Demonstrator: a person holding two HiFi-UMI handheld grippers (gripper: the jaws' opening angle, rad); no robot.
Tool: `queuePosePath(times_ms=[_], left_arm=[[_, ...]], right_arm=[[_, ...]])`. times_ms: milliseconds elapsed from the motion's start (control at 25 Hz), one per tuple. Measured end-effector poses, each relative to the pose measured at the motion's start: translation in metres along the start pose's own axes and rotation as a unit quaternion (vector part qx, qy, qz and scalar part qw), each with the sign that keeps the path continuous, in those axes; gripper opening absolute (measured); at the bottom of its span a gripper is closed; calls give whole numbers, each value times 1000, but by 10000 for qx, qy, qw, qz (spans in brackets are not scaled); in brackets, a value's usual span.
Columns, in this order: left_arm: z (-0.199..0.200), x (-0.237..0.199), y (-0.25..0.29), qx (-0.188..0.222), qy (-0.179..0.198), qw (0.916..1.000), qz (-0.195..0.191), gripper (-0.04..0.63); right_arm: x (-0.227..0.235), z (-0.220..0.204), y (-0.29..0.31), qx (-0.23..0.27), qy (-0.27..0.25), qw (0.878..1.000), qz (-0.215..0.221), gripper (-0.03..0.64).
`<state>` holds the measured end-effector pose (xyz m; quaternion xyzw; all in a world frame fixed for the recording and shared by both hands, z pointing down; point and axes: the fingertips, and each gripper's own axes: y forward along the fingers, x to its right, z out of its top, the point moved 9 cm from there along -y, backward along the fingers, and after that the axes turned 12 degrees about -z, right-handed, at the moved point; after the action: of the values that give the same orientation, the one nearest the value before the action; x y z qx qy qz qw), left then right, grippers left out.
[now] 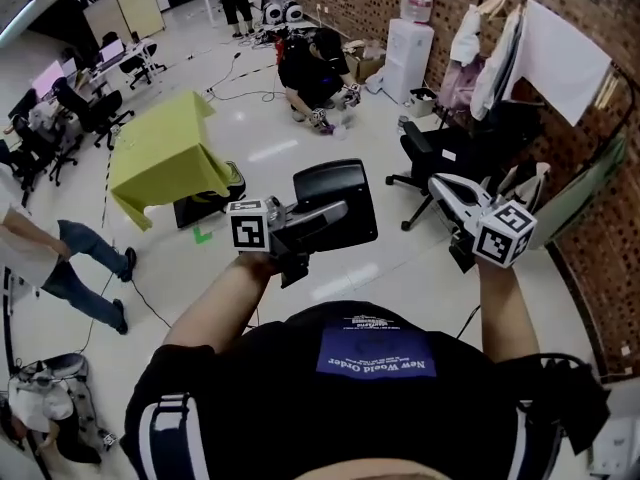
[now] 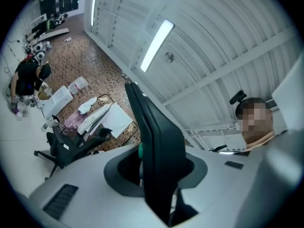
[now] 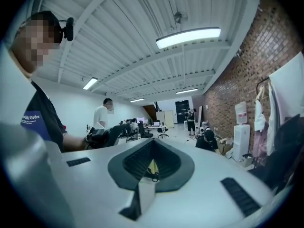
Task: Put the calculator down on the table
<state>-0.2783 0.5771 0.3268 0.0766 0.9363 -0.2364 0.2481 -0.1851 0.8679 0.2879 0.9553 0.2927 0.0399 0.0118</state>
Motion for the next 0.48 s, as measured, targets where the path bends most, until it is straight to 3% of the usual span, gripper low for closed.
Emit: queuePosePath(times_ms=[200, 480], left_arm=[[64, -48, -30, 86, 115, 9999, -56, 130], [171, -97, -102, -226, 150, 9995, -182, 130]], right_arm=[[15, 17, 94, 27, -92, 9998, 152, -14], [1, 45, 223, 166, -70, 9998, 15, -13]])
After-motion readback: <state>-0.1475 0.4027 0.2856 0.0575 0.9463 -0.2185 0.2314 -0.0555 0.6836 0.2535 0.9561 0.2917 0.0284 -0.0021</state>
